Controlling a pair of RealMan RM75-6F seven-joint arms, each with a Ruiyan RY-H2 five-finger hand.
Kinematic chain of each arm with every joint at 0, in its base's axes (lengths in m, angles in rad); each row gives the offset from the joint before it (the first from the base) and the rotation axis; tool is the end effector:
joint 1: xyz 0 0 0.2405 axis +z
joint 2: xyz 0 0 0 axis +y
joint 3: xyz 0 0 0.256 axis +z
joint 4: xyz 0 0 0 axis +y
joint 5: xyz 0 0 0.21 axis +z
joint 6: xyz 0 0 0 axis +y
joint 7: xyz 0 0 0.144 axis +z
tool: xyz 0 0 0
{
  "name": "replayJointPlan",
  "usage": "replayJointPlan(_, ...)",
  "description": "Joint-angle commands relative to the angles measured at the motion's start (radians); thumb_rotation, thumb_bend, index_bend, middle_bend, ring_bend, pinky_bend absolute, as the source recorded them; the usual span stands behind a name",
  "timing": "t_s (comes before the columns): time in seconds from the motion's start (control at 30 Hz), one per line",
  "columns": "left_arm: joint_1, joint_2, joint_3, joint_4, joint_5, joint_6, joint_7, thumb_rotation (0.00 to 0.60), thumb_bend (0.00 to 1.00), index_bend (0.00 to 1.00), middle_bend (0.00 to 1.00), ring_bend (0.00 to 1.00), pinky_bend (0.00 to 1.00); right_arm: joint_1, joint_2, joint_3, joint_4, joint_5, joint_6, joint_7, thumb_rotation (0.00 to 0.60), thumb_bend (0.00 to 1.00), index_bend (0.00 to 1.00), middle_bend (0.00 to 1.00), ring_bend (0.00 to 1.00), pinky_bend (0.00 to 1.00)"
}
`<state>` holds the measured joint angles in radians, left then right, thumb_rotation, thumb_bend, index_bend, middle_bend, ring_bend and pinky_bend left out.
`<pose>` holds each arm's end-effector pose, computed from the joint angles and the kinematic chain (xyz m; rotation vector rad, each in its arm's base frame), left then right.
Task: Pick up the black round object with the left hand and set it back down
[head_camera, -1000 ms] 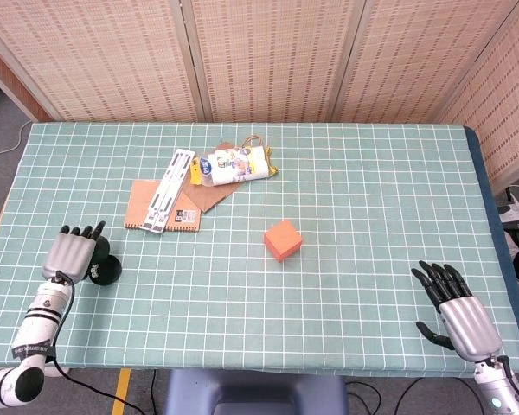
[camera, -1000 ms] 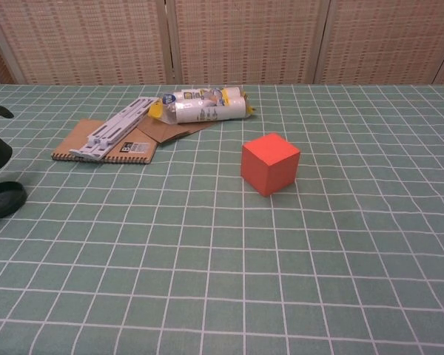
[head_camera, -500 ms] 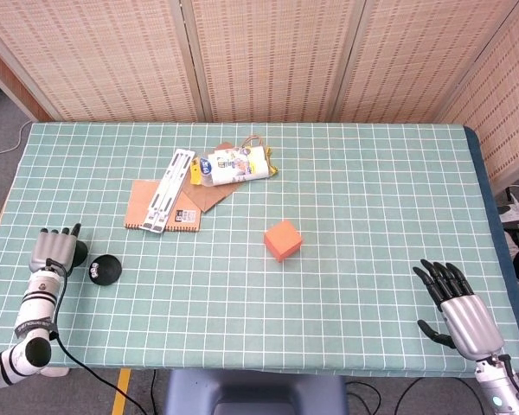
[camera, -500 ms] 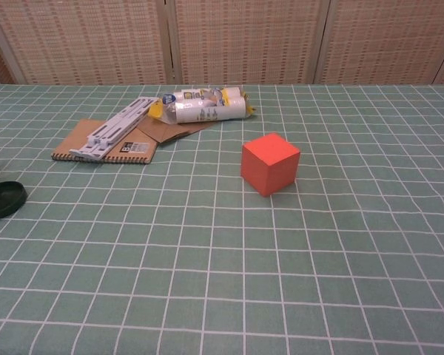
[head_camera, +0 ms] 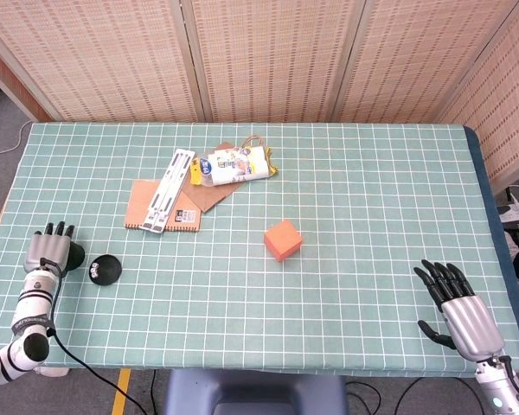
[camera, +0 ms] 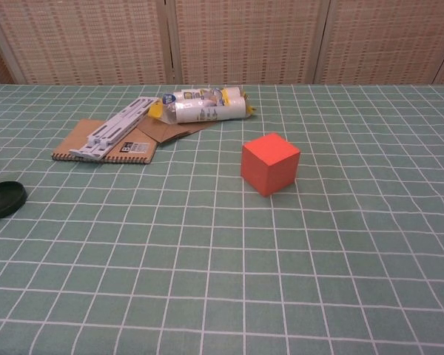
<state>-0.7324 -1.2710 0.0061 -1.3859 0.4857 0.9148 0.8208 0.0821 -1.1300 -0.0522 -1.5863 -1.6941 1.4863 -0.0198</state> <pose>-0.3170 0.3545 0.0993 -1.5806 -0.8360 -0.0481 -0.2984 -0.1556 0.1336 1.6174 -0.8740 0.9125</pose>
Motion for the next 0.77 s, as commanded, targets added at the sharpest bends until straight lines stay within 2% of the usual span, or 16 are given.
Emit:
replayJointPlan(0.03,0.062,0.038,-0.054,-0.07,0.173,0.069,-0.203,0.6,0.37,0.0,0.0,0.0,0.18,0.0,-0.001,0.0,0.001,0.001,0.0,-0.003,0.6,0.18,0.0,0.0,0.0,0.0)
replayJointPlan(0.1,0.14,0.04,-0.079,-0.096,0.362,0.159,-0.425,0.6,0.38,0.0,0.0,0.0,0.16,0.001,-0.005,0.0,0.002,0.002,-0.004,-0.006,0.6,0.18,0.0,0.0,0.0,0.0)
replayJointPlan(0.17,0.214,0.033,-0.063,-0.103,0.557,0.262,-0.621,0.6,0.4,0.0,0.0,0.0,0.15,0.002,-0.009,-0.001,0.002,0.003,-0.011,-0.007,0.6,0.17,0.0,0.0,0.0,0.0)
replayJointPlan(0.23,0.297,0.013,0.003,-0.086,0.778,0.405,-0.774,0.6,0.42,0.0,0.0,0.0,0.13,0.005,-0.014,-0.003,0.002,0.012,-0.027,-0.017,0.6,0.17,0.0,0.0,0.0,0.0)
replayJointPlan(0.33,0.403,-0.037,0.105,-0.012,1.005,0.596,-0.872,0.6,0.42,0.0,0.0,0.0,0.1,0.009,-0.023,-0.003,0.001,0.024,-0.047,-0.043,0.6,0.18,0.0,0.0,0.0,0.0)
replayJointPlan(0.4,0.451,-0.066,0.14,0.032,1.074,0.668,-0.908,0.6,0.43,0.0,0.0,0.0,0.1,0.009,-0.024,-0.005,-0.001,0.028,-0.054,-0.059,0.6,0.18,0.0,0.0,0.0,0.0)
replayJointPlan(0.43,0.491,-0.101,0.144,0.09,1.101,0.734,-0.949,0.6,0.43,0.0,0.0,0.0,0.1,0.008,-0.025,-0.004,-0.004,0.031,-0.054,-0.065,0.6,0.18,0.0,0.0,0.0,0.0)
replayJointPlan(0.5,0.468,-0.079,0.141,0.062,1.154,0.736,-0.951,0.6,0.43,0.0,0.0,0.0,0.09,0.004,-0.023,-0.002,-0.008,0.033,-0.046,-0.068,0.6,0.18,0.0,0.0,0.0,0.0)
replayJointPlan(0.67,0.488,-0.044,0.139,0.039,1.148,0.719,-0.958,0.6,0.43,0.0,0.0,0.0,0.1,-0.009,-0.021,-0.003,-0.023,0.033,-0.025,-0.079,0.6,0.18,0.0,0.0,0.0,0.0)
replayJointPlan(0.7,0.527,-0.021,0.192,-0.021,1.203,0.756,-0.916,0.6,0.43,0.0,0.0,0.0,0.1,-0.01,-0.019,-0.006,-0.025,0.029,-0.024,-0.077,0.6,0.18,0.0,0.0,0.0,0.0)
replayJointPlan(0.73,0.508,-0.009,0.164,-0.026,1.128,0.681,-0.923,0.6,0.43,0.0,0.0,0.0,0.1,-0.01,-0.016,-0.008,-0.025,0.028,-0.026,-0.075,0.6,0.18,0.0,0.0,0.0,0.0)
replayJointPlan(0.77,0.484,-0.003,0.151,-0.032,1.104,0.624,-0.926,0.6,0.43,0.0,0.0,0.0,0.1,-0.01,-0.013,-0.008,-0.026,0.029,-0.029,-0.074,0.6,0.18,0.0,0.0,0.0,0.0)
